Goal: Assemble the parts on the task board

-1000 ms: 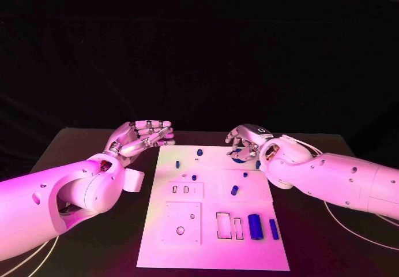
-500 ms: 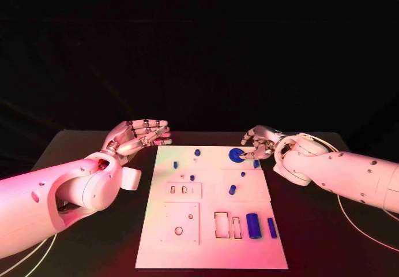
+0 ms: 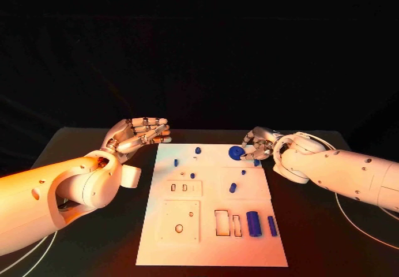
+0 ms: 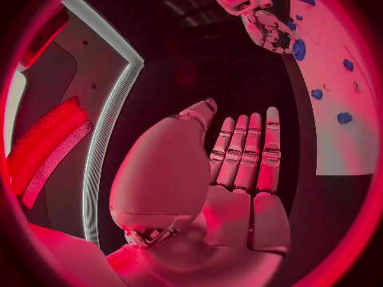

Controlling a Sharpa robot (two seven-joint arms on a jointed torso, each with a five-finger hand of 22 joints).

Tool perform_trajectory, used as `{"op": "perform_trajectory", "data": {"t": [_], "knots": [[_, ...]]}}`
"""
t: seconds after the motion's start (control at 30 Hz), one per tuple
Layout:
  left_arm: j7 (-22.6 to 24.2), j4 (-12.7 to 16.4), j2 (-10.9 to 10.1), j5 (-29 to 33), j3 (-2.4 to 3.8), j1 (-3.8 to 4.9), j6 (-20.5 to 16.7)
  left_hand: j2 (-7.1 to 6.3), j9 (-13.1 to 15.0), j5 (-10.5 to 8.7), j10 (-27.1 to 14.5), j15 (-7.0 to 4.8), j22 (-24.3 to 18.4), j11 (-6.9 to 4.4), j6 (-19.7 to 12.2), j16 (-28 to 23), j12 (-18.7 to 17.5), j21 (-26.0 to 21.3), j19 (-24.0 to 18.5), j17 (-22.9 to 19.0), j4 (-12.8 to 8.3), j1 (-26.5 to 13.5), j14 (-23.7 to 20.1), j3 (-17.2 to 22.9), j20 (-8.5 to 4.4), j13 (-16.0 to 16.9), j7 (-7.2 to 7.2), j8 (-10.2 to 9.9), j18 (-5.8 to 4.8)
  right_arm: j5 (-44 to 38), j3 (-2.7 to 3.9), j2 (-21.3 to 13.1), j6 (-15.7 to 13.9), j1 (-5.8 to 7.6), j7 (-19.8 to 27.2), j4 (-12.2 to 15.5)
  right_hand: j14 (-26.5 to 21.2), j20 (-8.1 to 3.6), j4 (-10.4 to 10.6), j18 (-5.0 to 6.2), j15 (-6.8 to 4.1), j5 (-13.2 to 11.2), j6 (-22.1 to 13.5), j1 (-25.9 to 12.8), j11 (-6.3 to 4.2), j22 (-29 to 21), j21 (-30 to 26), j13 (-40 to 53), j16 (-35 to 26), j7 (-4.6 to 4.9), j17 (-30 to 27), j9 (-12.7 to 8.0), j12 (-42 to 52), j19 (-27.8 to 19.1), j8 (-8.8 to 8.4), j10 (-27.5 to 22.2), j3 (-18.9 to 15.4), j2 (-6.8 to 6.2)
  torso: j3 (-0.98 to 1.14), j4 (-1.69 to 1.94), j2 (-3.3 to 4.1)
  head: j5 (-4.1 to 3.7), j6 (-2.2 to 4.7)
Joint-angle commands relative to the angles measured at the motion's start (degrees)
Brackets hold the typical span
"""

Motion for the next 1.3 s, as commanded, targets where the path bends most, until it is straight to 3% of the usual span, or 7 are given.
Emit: {"op": "perform_trajectory", "data": {"t": [0.03,0.63,0.93,1.3], "knots": [[0.2,0.0,0.2,-0.2,0.06,0.08,1.1,-0.25,0.1,-0.2,0.0,0.07,-0.1,0.34,-0.1,-0.2,-0.4,0.1,0.0,0.1,0.1,-0.3,-0.4,0.3,0.12,0.0,1.55,-0.2,0.65,-0.6,0.02,0.3,0.3,-0.11,0.1,0.5,6.0,-0.07,0.4,-0.61,0.51,0.3,0.6,0.6,-0.07,7.2,0.4,8.1,0.3,0.03,15.1,0.1,0.3,1.6,0.33,0.5,0.1,0.22,0.01,0.04,-0.02,0.09,-0.08],[-0.1,-0.1,0.1,-0.2,0.06,0.08,1.3,-0.24,0.1,-0.2,0.1,0.1,-0.1,0.35,-0.1,-0.3,-0.4,0.1,-0.1,0.1,0.0,-0.3,-0.5,0.3,0.15,0.0,1.55,-0.2,0.65,-0.8,0.02,0.6,-2.9,-0.16,0.4,1.2,6.0,-0.13,0.6,-0.75,0.42,0.4,1.1,0.8,-0.19,7.8,0.8,8.5,0.3,-0.1,15.1,0.0,0.5,1.9,0.64,0.9,0.6,0.39,0.05,-0.12,-0.04,0.22,-0.16],[-0.2,-0.2,0.2,-0.2,0.06,0.08,1.5,-0.24,0.1,-0.2,0.1,0.1,-0.1,0.35,-0.1,-0.3,-0.4,0.1,-0.1,0.1,0.0,-0.3,-0.5,0.3,0.15,0.0,1.55,-0.2,0.65,-1.1,0.01,1.3,-2.3,-0.19,0.3,1.1,6.0,-0.14,0.5,-0.82,0.41,0.4,1.1,0.9,-0.2,8.1,1.1,8.5,0.3,-0.11,15.1,0.0,0.6,2.1,0.64,0.9,0.7,0.36,0.04,-0.02,-0.02,0.14,-0.26],[-0.5,-0.2,0.2,-0.2,0.06,0.08,1.5,-0.22,0.1,-0.2,0.1,0.13,-0.2,0.37,-0.1,-0.4,-0.4,0.0,-0.2,0.2,0.0,-0.3,-0.6,0.4,0.19,0.0,1.57,-0.2,0.64,-0.6,-0.04,2.3,-1.1,-0.83,0.1,0.0,6.0,-0.19,0.4,-0.84,0.36,0.1,1.4,1.4,-0.27,8.2,1.2,8.8,0.3,-0.18,15.1,-0.1,0.7,2.1,0.79,1.2,1.4,0.66,0.01,0.0,-0.01,0.25,-1.07]]}}
